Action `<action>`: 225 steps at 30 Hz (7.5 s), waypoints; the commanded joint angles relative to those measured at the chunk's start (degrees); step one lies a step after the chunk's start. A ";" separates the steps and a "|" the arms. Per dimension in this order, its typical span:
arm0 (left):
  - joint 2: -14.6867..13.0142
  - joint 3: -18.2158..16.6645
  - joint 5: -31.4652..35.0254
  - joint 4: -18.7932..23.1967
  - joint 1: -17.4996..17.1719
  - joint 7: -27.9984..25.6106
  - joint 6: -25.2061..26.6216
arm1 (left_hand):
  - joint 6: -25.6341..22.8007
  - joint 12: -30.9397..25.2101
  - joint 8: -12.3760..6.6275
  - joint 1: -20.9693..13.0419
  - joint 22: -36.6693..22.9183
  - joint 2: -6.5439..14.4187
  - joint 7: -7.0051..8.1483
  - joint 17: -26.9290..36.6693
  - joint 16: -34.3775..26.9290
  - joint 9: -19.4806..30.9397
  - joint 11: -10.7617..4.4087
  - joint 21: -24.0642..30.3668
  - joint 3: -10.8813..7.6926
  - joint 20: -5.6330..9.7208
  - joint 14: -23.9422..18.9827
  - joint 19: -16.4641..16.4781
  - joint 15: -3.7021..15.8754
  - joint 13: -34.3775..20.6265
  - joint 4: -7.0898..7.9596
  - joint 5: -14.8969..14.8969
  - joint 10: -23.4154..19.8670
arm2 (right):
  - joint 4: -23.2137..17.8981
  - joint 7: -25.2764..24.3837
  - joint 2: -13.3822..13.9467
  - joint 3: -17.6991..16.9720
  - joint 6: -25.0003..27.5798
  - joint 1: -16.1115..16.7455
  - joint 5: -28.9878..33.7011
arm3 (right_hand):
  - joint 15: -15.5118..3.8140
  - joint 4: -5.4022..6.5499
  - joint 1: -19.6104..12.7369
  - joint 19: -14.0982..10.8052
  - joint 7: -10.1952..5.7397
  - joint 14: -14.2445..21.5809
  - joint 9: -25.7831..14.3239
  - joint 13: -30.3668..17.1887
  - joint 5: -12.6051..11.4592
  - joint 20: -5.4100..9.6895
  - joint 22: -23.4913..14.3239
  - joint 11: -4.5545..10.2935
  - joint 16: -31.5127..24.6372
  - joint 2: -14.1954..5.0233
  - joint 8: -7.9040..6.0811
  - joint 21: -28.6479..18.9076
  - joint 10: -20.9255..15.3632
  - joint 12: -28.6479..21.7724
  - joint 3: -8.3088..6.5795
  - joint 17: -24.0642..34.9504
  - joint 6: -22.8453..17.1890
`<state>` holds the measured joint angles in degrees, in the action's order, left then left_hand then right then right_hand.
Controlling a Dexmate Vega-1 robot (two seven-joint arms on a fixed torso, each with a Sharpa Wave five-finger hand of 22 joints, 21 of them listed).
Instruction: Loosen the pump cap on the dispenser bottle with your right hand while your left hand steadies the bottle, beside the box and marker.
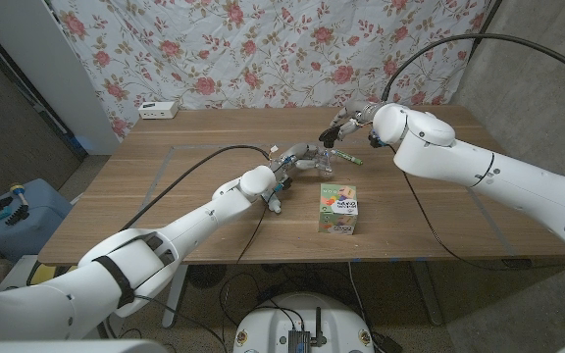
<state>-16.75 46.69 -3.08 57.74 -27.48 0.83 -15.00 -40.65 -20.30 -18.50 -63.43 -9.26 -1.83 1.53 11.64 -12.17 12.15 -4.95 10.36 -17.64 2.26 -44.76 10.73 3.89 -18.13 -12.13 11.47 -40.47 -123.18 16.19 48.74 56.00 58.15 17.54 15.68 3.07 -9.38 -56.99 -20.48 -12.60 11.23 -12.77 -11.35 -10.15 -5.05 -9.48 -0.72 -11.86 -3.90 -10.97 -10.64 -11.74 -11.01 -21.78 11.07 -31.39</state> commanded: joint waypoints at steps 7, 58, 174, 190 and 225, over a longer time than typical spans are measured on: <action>-0.23 -0.05 0.53 0.39 0.28 -0.65 0.11 | -4.03 -0.07 -0.40 2.84 -0.13 7.25 0.69 0.04 -0.45 0.23 -2.98 0.05 -3.72 5.26 -1.49 -0.05 5.52 -10.29 3.25 0.23 -3.64 | -4.14 -2.72 1.46 -4.47 0.93 3.36 -1.04 | 0.61 2.06 4.86 -0.95 2.40 -0.21 0.20 -0.12 0.27 -0.46 -0.17 -1.70 -0.04 1.85 0.02 -0.33 -0.14 -0.28 2.30 0.37 1.77; 0.06 0.26 1.02 0.16 0.77 -0.86 0.42 | -4.02 0.36 -0.21 2.97 -0.14 7.31 0.80 0.05 -0.36 0.25 -2.90 0.04 -3.83 5.10 -1.18 -0.16 5.35 -10.68 3.23 0.19 -3.70 | -9.57 -16.38 0.79 -2.54 14.82 3.42 -10.76 | 2.50 10.71 28.31 -4.24 12.65 3.38 -0.03 -0.22 -0.35 -1.52 -0.16 -5.73 -1.03 4.69 -3.80 -0.57 -4.94 -1.47 11.84 0.80 -8.39; 0.19 0.74 1.31 0.94 0.64 -0.59 1.06 | -4.29 1.13 0.18 3.76 -0.15 7.53 0.56 0.03 -0.36 0.29 -2.87 0.08 -4.09 4.54 -1.38 -0.06 5.20 -11.51 3.42 0.17 -4.02 | 1.49 -51.83 -3.55 22.35 21.83 -25.16 -57.80 | 2.40 4.78 21.14 -6.47 13.87 5.90 0.40 -0.09 -4.94 -1.05 -0.14 -6.26 -0.44 2.65 -2.77 -0.30 -5.81 -0.74 10.06 0.16 -9.08; 0.05 0.59 1.00 0.52 0.76 -0.14 0.92 | -4.19 1.18 0.29 3.84 -0.15 7.52 0.64 0.11 -0.44 0.30 -2.80 0.10 -4.04 4.44 -1.42 0.01 5.20 -11.60 3.39 0.16 -4.12 | 0.24 -40.17 -3.34 16.74 21.32 -19.67 -46.24 | 2.10 1.49 15.39 -6.45 13.57 6.01 0.38 -0.09 -4.45 -0.91 -0.13 -6.04 -0.28 0.23 -2.61 -0.18 -5.91 -0.58 7.26 0.12 -9.18; -0.09 0.62 1.09 1.45 0.18 -0.37 1.13 | -4.24 1.29 0.46 4.14 -0.16 7.68 0.67 0.14 -0.37 0.31 -2.96 0.10 -4.05 4.28 -1.31 0.09 5.23 -11.83 3.43 0.11 -4.28 | -3.62 -25.71 -1.68 7.21 18.37 -9.52 -30.66 | 1.45 -1.28 4.43 -5.82 10.94 5.58 0.30 -0.14 -1.61 -0.51 -0.11 -4.50 0.05 -1.77 -1.70 -0.03 -4.75 -0.19 2.41 0.04 -7.64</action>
<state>-16.80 47.24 -2.14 58.95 -27.11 0.55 -13.77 -41.06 -18.80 -17.85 -63.43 -9.26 -1.83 1.12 11.56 -12.18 12.14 -4.80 10.36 -17.70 2.26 -44.87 10.73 3.78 -18.43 -12.20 11.11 -41.44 -125.77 -12.06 46.61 66.08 77.85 5.12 -18.24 4.90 -10.83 -51.99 -26.24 -1.04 16.77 -12.41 -11.32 -11.97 -5.63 -9.46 -5.82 -11.86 -5.81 -12.70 -10.78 -16.47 -11.22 -18.84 10.93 -38.90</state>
